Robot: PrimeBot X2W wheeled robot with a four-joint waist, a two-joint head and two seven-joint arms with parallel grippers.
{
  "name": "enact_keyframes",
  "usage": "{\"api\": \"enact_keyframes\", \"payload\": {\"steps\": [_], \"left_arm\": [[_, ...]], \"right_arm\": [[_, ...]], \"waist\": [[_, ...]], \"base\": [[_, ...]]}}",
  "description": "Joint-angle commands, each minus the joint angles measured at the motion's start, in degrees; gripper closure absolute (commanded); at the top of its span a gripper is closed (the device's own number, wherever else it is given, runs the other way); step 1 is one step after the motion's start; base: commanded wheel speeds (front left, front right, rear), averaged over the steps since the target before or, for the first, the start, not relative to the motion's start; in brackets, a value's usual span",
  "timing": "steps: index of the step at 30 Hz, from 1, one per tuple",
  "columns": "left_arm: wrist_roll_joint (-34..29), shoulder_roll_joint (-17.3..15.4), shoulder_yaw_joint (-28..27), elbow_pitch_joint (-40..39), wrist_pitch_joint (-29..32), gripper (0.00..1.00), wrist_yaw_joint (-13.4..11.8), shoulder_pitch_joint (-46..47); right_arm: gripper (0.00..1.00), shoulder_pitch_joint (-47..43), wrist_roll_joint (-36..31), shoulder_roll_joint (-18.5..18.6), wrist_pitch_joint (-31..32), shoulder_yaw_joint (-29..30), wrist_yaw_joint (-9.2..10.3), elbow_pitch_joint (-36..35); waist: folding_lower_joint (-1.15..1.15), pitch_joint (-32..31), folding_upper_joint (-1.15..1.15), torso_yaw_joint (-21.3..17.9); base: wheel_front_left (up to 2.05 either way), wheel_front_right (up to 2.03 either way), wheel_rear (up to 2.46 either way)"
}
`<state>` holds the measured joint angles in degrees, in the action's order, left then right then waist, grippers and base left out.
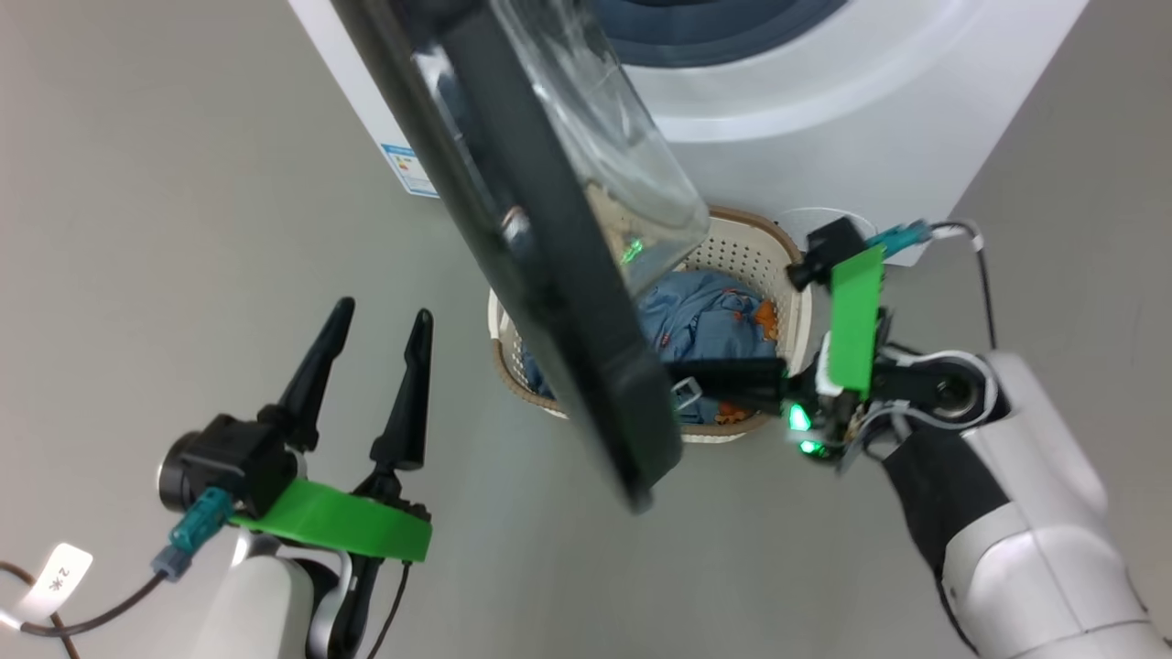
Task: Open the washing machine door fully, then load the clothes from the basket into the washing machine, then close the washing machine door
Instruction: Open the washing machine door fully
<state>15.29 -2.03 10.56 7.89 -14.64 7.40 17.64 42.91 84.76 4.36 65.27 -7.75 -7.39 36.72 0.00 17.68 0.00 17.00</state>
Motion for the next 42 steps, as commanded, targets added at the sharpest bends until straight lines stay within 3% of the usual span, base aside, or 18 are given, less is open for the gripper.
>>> {"api": "enact_keyframes", "payload": {"steps": [1, 14, 22, 42], "left_arm": [[0.02, -1.44, -2.11, -1.42, -0.36, 0.00, 0.09, -0.38], [0.01, -1.34, -2.45, -0.98, -0.36, 0.00, 0.09, -1.02], [0.02, -1.28, -2.34, -0.58, -0.36, 0.00, 0.09, -1.32], [0.33, -3.31, -4.24, 0.37, -0.36, 0.00, 0.09, -5.21]], "right_arm": [[1.00, -1.38, 1.25, -1.47, -0.82, -2.92, -0.10, -1.78], [1.00, -3.16, 8.49, -1.48, -7.44, -16.01, -0.10, -1.14], [1.00, -2.89, 11.81, -1.48, -10.23, -20.33, -0.10, -0.14], [1.00, -9.45, 17.73, 2.16, -17.57, -17.98, -0.10, -2.21]], "waist": [[0.00, -0.27, 0.00, 0.47], [0.00, -1.33, 0.00, 1.91], [0.00, -2.37, 0.00, 1.77], [0.00, -9.19, 0.00, -2.95]], "base": [[0.00, 0.00, 0.00], [0.00, 0.00, 0.00], [0.00, 0.00, 0.00], [0.00, 0.00, 0.00]]}}
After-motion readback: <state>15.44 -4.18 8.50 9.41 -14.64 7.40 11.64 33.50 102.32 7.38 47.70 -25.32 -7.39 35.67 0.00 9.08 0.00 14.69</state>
